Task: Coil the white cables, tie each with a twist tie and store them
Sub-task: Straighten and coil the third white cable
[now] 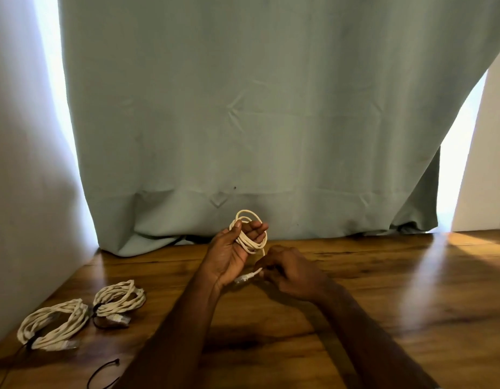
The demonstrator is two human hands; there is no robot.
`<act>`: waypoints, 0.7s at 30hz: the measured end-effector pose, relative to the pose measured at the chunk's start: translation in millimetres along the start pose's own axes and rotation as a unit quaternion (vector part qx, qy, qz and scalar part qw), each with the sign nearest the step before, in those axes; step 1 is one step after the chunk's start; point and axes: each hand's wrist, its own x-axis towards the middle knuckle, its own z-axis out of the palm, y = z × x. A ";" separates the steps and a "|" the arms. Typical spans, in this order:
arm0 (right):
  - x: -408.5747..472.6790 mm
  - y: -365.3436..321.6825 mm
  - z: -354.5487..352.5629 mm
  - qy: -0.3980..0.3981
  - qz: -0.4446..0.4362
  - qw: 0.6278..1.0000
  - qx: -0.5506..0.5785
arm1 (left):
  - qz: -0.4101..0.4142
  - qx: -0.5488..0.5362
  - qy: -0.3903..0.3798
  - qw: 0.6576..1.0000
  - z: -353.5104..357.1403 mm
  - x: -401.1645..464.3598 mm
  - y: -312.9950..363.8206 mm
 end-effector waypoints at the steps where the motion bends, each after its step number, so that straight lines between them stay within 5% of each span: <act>1: -1.2 0.6 -1.9 0.010 -0.016 1.000 0.002 | -0.010 0.016 -0.004 1.000 -2.0 0.0 0.6; 6: 1.7 -7.3 -3.9 0.071 -0.069 0.995 0.018 | 0.000 0.046 0.000 0.999 -8.9 -1.1 -4.4; 10: -0.6 -7.2 -4.2 0.116 -0.021 0.993 0.026 | 0.004 0.121 0.063 0.991 -5.8 -1.2 -24.0; 21: -0.4 -6.5 3.0 0.172 -0.009 0.985 -0.016 | 0.084 0.352 0.154 0.919 4.4 -10.8 -60.4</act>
